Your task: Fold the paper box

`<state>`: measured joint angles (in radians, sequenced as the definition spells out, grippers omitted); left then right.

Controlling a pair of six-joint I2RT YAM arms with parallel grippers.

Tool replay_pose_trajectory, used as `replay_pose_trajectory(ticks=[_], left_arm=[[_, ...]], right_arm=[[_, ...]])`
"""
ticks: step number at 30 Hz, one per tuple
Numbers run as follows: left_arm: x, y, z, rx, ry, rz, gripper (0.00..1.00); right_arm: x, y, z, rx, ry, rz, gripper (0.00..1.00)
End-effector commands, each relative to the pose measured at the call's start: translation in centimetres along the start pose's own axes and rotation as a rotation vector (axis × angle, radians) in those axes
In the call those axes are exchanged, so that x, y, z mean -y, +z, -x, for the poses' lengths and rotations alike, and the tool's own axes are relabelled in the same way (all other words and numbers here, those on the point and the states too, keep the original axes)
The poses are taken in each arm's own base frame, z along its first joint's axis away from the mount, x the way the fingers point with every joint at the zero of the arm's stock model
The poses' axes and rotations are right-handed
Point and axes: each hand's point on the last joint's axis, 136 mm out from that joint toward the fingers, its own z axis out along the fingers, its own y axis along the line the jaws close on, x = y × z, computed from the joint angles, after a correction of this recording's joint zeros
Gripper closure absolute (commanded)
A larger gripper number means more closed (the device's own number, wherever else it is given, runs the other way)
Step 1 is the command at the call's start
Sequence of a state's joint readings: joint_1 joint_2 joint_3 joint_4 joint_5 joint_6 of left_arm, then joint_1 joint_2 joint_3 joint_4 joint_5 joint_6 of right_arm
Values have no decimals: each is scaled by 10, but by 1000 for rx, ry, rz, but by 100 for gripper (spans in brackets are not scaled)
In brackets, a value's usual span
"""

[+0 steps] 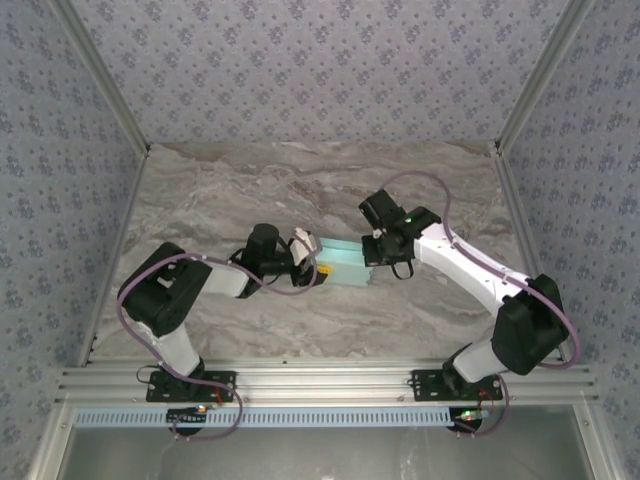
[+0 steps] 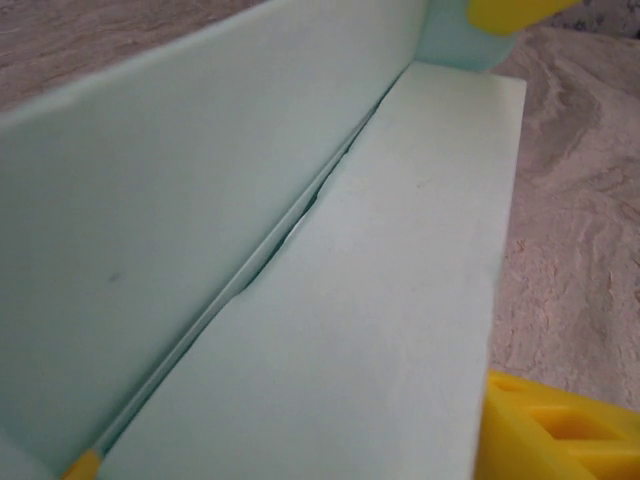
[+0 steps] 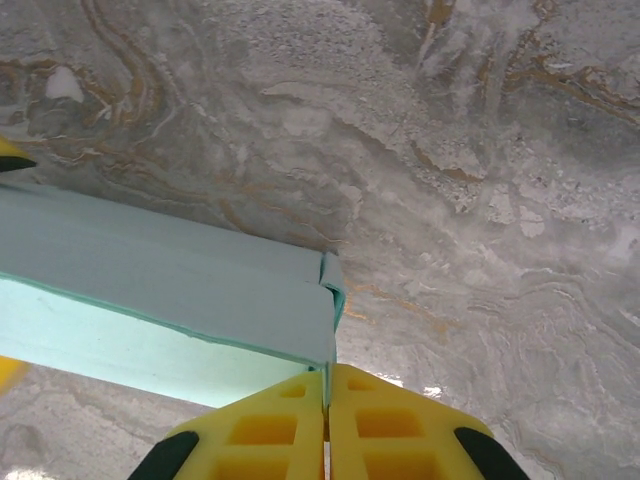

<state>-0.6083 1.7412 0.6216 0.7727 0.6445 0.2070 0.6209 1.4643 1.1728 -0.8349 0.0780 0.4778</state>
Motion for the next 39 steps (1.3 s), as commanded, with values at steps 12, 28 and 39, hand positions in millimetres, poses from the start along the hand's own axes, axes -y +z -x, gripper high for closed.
replay_pose_trajectory(ticks=[12,28,39], left_arm=[[13,6,4,3,66,61,40],[12,8,2,-7,115,59,40],[16,7,-8,-37,135,37,40]], right_arm=[[-3,-1,-6,-15,159,-19,85],[-1,12,-15,-42,154,-55,85],[-3,-4,0,-15,135,-32,94]])
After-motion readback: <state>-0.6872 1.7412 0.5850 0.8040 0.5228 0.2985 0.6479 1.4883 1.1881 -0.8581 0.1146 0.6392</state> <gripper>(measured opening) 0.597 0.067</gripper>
